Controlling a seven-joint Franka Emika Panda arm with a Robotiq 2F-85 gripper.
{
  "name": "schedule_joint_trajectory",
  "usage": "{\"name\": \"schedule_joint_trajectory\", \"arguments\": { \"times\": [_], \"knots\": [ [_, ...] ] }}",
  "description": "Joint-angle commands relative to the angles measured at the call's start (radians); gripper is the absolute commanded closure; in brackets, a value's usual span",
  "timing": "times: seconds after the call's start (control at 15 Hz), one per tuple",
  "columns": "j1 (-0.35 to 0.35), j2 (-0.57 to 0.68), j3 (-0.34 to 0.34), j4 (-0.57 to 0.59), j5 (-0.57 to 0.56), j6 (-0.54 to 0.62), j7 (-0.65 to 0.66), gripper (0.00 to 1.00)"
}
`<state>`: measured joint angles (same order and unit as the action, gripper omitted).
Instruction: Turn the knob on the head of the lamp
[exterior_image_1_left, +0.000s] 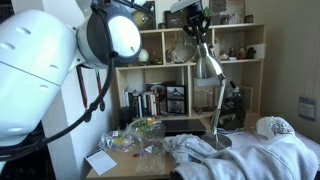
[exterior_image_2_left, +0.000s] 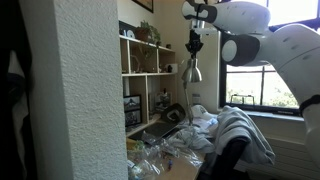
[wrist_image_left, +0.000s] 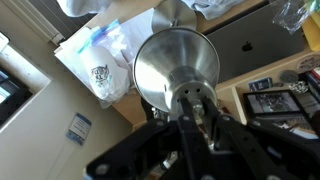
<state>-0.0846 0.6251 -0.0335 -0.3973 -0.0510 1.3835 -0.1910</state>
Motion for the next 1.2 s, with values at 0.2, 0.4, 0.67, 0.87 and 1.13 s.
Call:
{"name": "schedule_joint_trajectory", "arguments": {
  "times": [0.2, 0.4, 0.67, 0.87, 1.13],
  "knots": [
    [0.003, -0.016, -0.022, 0.008, -0.007, 0.023, 0.293, 0.96],
    [0.013, -0.016, -0.037, 0.007, -0.023, 0.022, 0.41, 0.96],
    [0.025, -0.012, -0.046, 0.011, -0.037, 0.028, 0.565, 0.96],
    [0.036, -0.017, -0.055, 0.005, -0.04, 0.015, 0.682, 0.96],
    [0.042, -0.018, -0.069, -0.006, -0.037, 0.0, 0.88, 0.96]
  ]
}}
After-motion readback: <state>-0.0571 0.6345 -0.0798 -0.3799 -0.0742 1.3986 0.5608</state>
